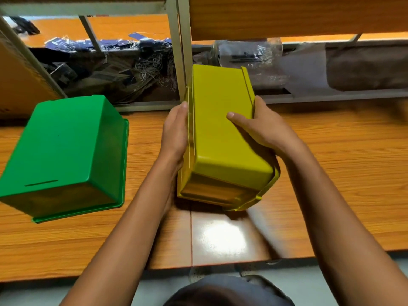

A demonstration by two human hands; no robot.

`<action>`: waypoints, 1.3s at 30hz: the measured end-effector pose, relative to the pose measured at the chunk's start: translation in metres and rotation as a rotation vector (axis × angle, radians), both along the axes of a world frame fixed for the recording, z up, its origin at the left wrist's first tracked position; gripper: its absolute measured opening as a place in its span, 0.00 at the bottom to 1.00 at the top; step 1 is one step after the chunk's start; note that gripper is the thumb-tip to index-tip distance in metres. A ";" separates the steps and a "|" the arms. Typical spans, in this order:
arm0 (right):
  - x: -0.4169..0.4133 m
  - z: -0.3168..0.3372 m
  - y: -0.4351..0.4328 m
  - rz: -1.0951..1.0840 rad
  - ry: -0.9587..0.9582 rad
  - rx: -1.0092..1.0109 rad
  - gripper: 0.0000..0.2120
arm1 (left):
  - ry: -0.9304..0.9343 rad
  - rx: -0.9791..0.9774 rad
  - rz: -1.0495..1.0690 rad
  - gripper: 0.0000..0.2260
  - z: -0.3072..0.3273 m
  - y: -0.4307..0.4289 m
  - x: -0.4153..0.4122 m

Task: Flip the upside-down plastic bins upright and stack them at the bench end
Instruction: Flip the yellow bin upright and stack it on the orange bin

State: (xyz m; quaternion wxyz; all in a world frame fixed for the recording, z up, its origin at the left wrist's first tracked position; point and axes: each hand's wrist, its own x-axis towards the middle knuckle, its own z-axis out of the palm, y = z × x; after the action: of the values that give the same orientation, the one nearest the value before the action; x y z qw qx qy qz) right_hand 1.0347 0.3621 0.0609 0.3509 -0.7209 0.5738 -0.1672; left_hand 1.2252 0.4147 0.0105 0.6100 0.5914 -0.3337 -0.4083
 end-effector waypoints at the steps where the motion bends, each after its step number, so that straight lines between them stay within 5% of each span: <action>1: 0.002 0.000 0.000 0.000 -0.075 -0.003 0.31 | 0.067 0.009 -0.037 0.16 0.006 -0.003 0.001; 4: 0.003 -0.001 -0.002 -0.022 -0.273 -0.018 0.18 | 0.251 0.026 -0.183 0.25 0.005 -0.008 0.004; 9: 0.005 0.009 -0.002 0.023 -0.347 -0.054 0.19 | 0.283 0.111 -0.216 0.19 -0.013 0.001 -0.013; 14: 0.034 0.009 0.008 0.028 -0.389 -0.031 0.17 | -0.244 0.013 0.077 0.17 -0.002 0.007 -0.013; 16: 0.047 0.003 0.016 0.092 -0.412 0.061 0.18 | -0.189 -0.049 0.063 0.10 0.011 0.005 -0.005; 18: 0.051 -0.008 0.018 0.148 -0.252 -0.058 0.19 | -0.099 -0.012 -0.018 0.12 0.016 0.004 0.004; 20: 0.047 -0.018 0.014 0.167 0.121 -0.242 0.21 | -0.120 0.066 -0.051 0.14 0.011 0.005 0.014; 23: 0.037 -0.027 0.011 0.142 0.552 -0.066 0.24 | -0.156 0.129 -0.033 0.19 -0.012 0.013 0.024; 26: 0.026 -0.043 0.009 0.135 0.668 0.106 0.24 | -0.151 0.120 -0.003 0.23 -0.023 0.022 0.024; 30: 0.005 -0.053 0.012 0.072 0.568 -0.072 0.33 | -0.158 0.077 -0.030 0.23 -0.030 0.022 0.022; 33: -0.011 -0.053 0.017 -0.041 0.285 -0.144 0.38 | -0.069 0.085 -0.035 0.21 -0.039 0.022 0.024; 37: -0.019 -0.063 0.028 -0.197 0.098 -0.190 0.30 | 0.063 0.202 -0.034 0.13 -0.041 0.021 0.025; 39: -0.023 -0.065 0.028 -0.287 -0.014 -0.059 0.23 | 0.133 0.219 -0.031 0.10 -0.040 0.020 0.022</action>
State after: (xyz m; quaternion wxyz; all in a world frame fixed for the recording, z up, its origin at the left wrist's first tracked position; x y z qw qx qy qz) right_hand 1.0121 0.3903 -0.0041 0.3059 -0.6402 0.6634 -0.2376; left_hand 1.2474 0.4349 -0.0297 0.5560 0.6210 -0.2551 -0.4901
